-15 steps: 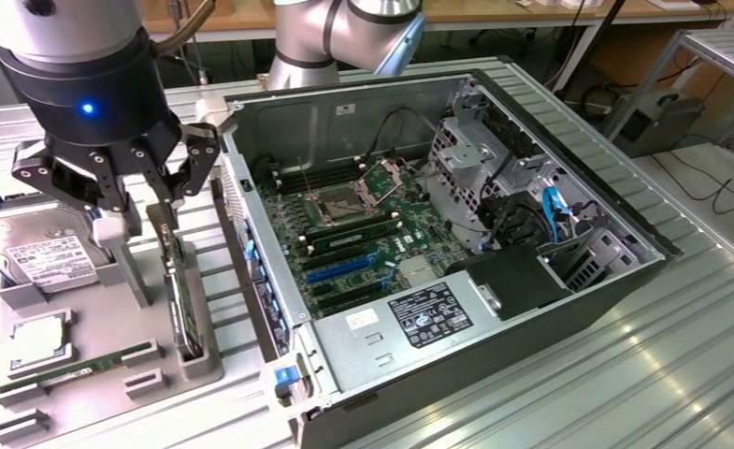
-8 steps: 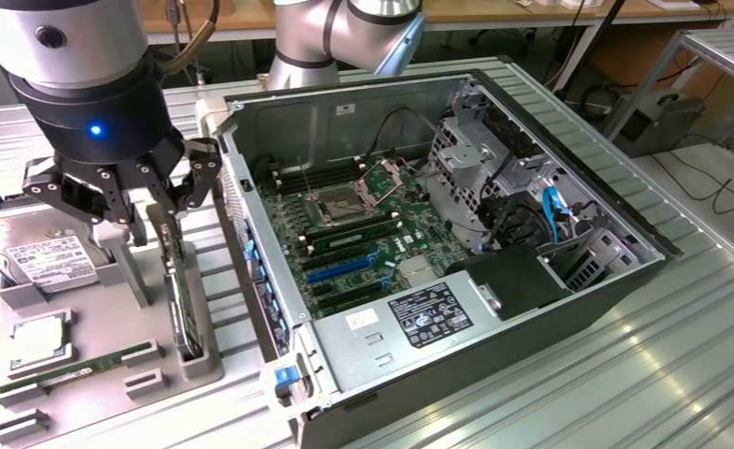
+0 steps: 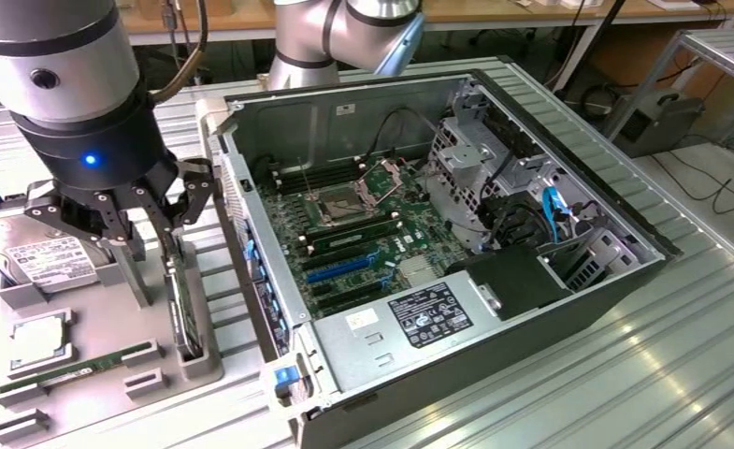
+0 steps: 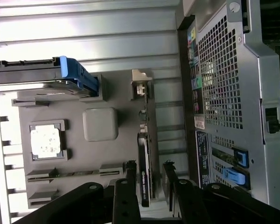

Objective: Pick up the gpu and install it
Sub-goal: 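Pick up the gpu and move the gpu toward the slot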

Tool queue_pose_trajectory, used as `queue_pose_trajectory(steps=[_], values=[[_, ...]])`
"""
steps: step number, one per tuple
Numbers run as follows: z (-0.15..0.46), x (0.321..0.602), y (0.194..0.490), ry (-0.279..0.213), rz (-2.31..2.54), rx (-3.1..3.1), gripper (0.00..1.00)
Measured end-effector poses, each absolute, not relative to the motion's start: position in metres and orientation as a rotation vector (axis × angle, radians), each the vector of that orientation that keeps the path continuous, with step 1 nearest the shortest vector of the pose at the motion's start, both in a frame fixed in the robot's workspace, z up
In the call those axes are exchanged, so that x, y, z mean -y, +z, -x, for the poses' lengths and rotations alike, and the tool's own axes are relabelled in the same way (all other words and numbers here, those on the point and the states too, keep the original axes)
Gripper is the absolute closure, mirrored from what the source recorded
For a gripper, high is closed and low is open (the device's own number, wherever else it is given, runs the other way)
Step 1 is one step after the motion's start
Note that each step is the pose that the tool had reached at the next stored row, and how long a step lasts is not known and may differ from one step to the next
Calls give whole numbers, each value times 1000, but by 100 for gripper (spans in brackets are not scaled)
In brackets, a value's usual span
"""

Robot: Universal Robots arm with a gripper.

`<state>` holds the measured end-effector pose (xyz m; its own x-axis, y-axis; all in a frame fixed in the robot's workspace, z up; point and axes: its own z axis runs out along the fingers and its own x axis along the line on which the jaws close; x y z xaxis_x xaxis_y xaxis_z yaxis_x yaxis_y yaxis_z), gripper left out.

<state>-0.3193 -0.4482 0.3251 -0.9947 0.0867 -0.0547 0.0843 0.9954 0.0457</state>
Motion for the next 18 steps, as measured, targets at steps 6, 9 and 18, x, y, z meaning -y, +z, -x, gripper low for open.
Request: queue_pose_trajectory(steps=[6, 9, 18], values=[[325, 448, 311, 67, -132, -3073, 64], [325, 448, 301, 67, -132, -3073, 64], [322, 448, 279, 67, -132, -3073, 64]])
